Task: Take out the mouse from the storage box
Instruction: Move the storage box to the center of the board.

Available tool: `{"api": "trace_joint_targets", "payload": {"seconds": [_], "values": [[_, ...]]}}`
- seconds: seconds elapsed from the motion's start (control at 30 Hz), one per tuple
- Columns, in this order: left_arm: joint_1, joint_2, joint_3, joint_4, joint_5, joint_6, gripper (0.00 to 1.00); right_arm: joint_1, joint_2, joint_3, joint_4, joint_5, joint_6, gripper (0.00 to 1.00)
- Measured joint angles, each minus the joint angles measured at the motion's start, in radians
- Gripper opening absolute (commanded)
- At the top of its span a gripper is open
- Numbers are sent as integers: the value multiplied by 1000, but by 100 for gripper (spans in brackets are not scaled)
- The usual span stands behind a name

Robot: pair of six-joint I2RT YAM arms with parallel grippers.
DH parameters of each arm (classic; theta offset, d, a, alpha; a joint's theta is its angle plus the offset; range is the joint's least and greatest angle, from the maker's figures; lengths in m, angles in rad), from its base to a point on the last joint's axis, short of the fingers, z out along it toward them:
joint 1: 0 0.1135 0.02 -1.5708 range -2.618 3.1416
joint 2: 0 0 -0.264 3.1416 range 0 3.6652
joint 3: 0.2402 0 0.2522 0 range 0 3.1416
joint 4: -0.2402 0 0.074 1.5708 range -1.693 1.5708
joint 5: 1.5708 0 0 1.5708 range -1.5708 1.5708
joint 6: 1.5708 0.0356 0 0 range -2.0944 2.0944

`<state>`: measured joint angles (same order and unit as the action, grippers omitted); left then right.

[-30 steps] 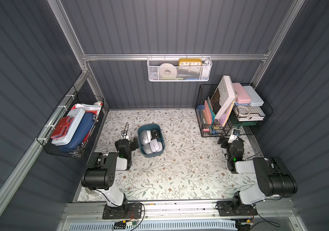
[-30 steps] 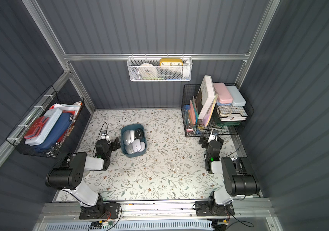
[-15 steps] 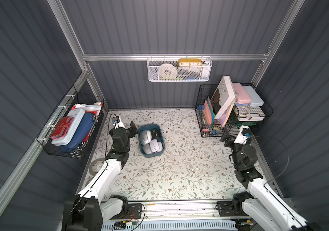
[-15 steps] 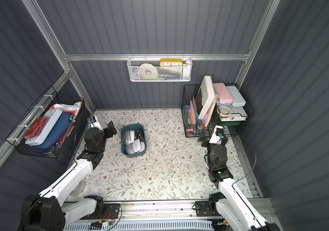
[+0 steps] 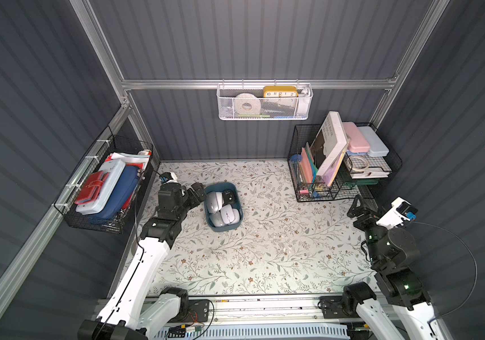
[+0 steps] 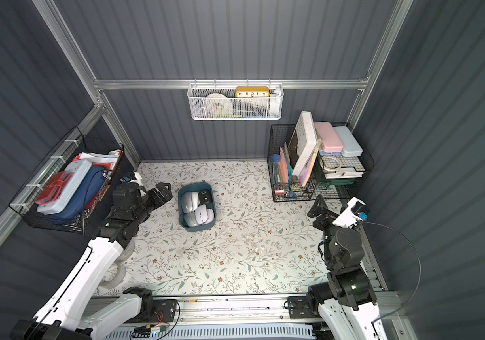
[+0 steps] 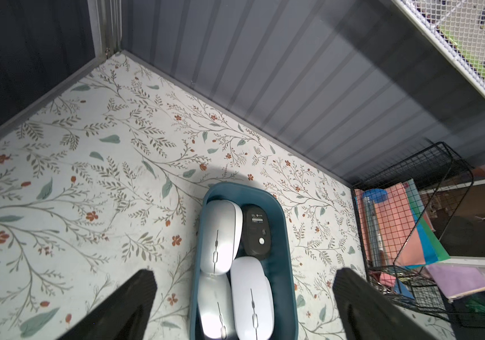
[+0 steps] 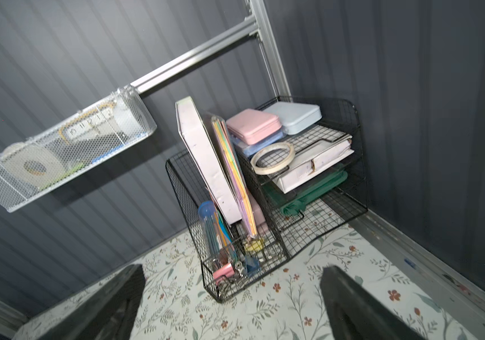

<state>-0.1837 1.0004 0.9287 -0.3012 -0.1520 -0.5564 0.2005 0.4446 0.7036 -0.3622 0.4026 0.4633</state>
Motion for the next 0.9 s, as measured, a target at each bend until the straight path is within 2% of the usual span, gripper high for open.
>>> {"api": "trace_joint_targets", "payload": {"seconds": [0.1, 0.33, 0.57, 0.73, 0.9], "values": [[0, 4, 15, -31, 14, -2, 99, 0, 94, 74, -79, -55, 16, 99], [0, 188, 105, -76, 51, 16, 99, 48, 256, 149, -187, -161, 59, 99], [0, 260, 105, -147, 78, 16, 99, 253, 467, 272, -263, -149, 91, 99], [0, 261, 88, -175, 79, 1, 99, 423, 684, 438, -291, -100, 98, 99], [0, 251, 6, -189, 88, -37, 99, 566, 938, 631, -318, -62, 97, 99]]}}
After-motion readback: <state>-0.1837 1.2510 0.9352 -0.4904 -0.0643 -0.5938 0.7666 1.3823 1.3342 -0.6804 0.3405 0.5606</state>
